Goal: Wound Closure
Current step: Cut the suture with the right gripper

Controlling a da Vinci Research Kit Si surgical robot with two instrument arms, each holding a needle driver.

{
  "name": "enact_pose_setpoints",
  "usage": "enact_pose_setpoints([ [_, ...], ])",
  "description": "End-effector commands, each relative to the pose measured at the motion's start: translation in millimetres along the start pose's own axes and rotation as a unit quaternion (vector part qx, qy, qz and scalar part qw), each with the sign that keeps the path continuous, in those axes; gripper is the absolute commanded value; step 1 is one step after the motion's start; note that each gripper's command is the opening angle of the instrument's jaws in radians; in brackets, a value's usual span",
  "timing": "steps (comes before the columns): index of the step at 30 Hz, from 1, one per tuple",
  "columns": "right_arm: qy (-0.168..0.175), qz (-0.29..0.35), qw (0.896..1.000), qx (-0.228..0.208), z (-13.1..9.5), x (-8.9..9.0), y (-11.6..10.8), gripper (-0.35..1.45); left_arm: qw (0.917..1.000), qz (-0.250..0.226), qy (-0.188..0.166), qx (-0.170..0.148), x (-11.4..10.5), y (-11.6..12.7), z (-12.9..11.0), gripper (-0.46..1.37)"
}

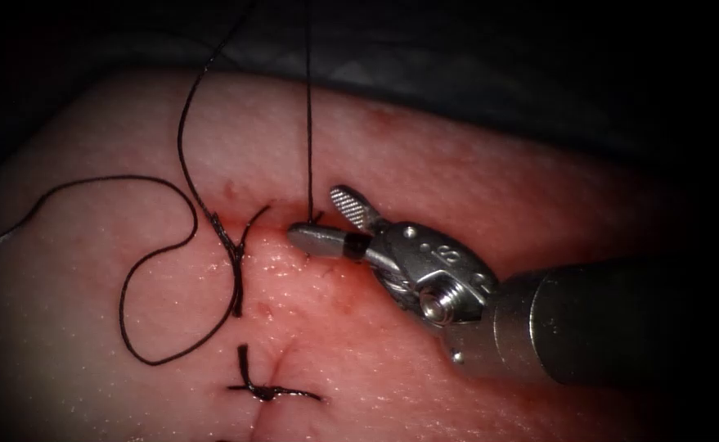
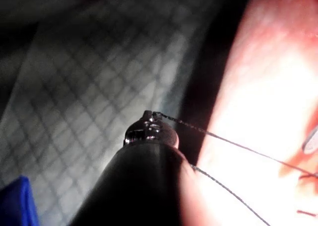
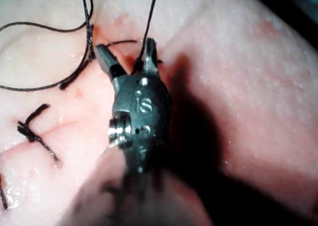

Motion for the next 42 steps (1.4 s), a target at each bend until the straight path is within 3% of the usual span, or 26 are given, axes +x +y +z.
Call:
enact_pose_setpoints([
  [1, 0.000, 0.000, 1.000, 0.002, 0.2, 0.0, 0.1, 1.36, 1.0000, 0.000, 0.000, -0.001, 0.1, 0.1, -0.1, -0.35],
  [12, 0.006, 0.000, 1.000, -0.016, 3.6, -0.2, 1.0, 1.39, 1.0000, 0.007, 0.004, 0.004, 2.1, 1.8, -2.0, -0.35],
  [22, 0.006, -0.009, 1.000, -0.014, 5.3, -1.7, 1.1, 1.39, 0.9999, 0.010, 0.007, 0.009, 3.6, 2.9, -2.8, -0.35],
  [42, 0.008, -0.010, 1.000, -0.011, 7.7, -2.0, 1.1, 1.36, 0.9995, 0.023, 0.019, 0.015, 6.1, 4.7, -5.1, -0.35],
])
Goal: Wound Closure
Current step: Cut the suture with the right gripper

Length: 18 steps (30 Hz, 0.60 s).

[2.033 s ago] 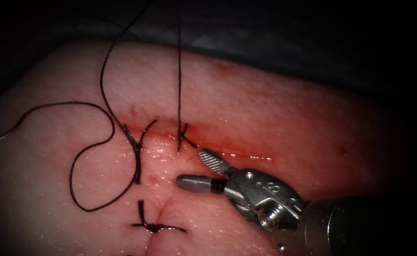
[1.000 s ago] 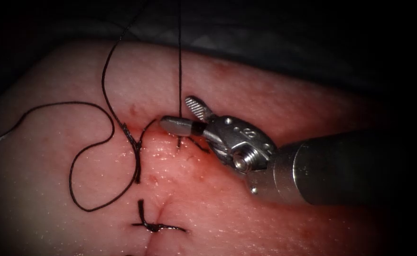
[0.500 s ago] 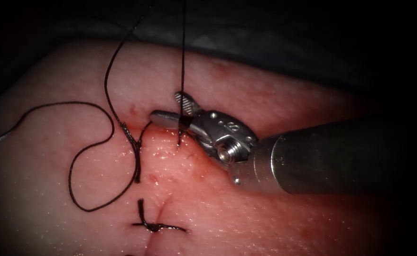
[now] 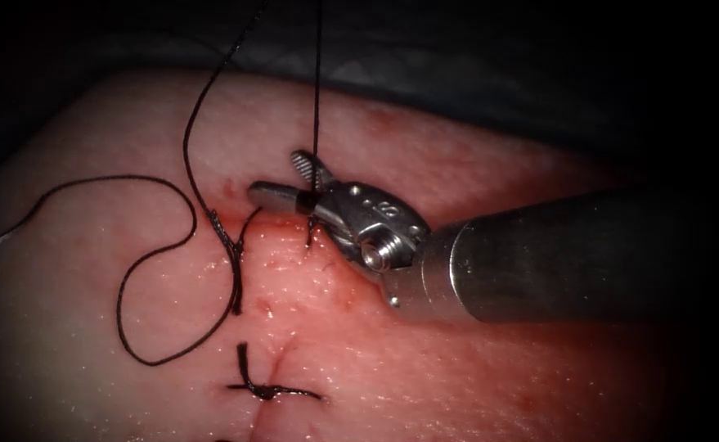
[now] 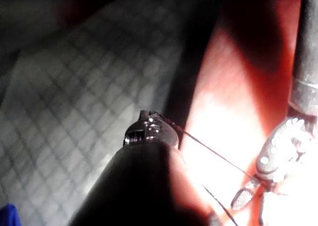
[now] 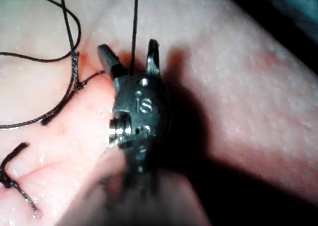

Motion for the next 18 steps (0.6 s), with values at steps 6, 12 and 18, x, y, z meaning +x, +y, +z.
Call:
enact_pose_setpoints([
  [6, 0.000, 0.001, 1.000, 0.006, 0.5, 0.1, -0.4, 1.36, 1.0000, 0.000, 0.002, -0.003, 0.3, 0.2, -0.2, -0.35],
  [12, -0.001, 0.002, 1.000, 0.013, 1.0, 0.2, -0.8, 1.33, 1.0000, -0.001, 0.004, -0.002, 0.4, 0.3, 0.0, -0.35],
  [18, 0.000, 0.002, 1.000, 0.014, 1.1, 0.1, -0.8, 1.33, 1.0000, 0.002, 0.006, -0.002, 0.5, 0.4, -0.1, -0.35],
])
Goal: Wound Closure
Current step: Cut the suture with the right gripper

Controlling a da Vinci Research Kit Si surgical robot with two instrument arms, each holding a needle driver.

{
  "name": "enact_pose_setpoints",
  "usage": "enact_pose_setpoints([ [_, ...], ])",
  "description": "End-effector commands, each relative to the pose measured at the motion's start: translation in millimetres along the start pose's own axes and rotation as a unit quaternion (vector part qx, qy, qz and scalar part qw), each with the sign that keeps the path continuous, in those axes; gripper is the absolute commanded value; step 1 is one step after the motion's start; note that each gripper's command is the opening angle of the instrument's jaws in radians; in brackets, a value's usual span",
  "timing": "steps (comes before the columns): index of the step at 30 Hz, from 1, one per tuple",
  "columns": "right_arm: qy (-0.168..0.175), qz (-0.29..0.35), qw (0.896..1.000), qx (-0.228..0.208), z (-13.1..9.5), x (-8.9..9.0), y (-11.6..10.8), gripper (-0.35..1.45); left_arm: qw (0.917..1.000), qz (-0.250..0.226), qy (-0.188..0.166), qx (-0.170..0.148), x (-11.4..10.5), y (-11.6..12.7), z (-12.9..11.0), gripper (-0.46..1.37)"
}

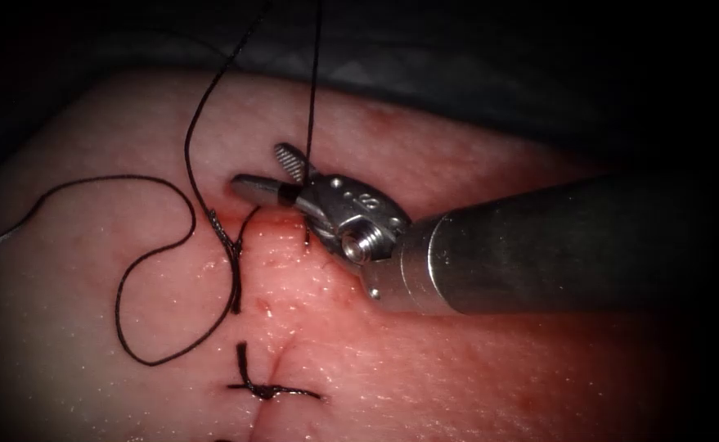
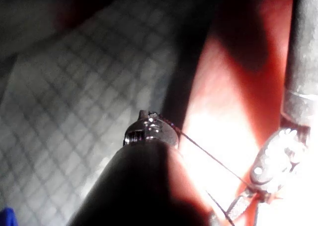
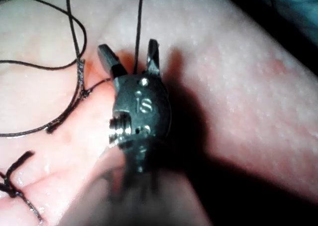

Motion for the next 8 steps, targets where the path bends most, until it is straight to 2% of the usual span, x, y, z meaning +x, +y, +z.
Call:
enact_pose_setpoints([
  [1, 0.000, 0.000, 1.000, 0.003, 0.0, 0.0, 0.0, 1.33, 1.0000, 0.000, 0.000, -0.001, 0.0, 0.0, 0.0, -0.35],
  [8, 0.000, 0.000, 1.000, 0.004, -0.3, 0.0, -0.1, 1.33, 1.0000, 0.000, 0.002, -0.001, 0.0, 0.0, 0.0, -0.35],
])
